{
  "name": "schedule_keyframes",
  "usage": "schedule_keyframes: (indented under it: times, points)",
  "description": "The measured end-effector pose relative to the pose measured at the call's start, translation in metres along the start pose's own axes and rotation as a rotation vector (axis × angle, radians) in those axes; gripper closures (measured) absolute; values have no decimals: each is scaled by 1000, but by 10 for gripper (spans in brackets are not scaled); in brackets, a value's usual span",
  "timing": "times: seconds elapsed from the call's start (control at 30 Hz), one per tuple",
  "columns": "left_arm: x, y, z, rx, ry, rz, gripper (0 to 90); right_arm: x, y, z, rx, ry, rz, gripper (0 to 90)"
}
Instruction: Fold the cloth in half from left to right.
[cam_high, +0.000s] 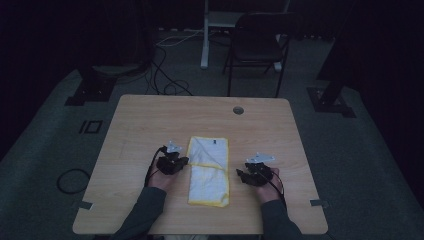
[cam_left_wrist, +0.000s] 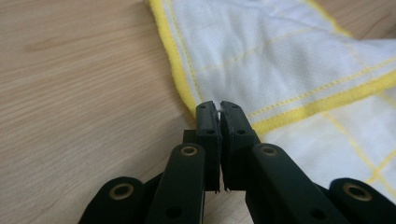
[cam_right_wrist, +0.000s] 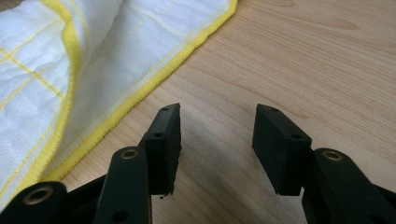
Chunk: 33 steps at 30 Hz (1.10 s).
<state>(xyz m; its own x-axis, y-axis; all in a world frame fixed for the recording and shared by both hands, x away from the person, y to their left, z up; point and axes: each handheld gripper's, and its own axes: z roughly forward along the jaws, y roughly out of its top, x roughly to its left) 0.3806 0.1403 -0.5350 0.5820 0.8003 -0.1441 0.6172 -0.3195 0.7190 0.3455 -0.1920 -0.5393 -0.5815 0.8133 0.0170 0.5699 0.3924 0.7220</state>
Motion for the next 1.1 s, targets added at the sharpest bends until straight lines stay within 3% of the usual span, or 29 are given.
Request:
schedule_keyframes:
  times: [0.5,1.1]
  points:
    - [-9,29,-2,-63,-40,20,877,0,0,0,0,1,4,516]
    - [-23,71,13,-96,-67,51,872,-1,0,-1,0,-1,5,516]
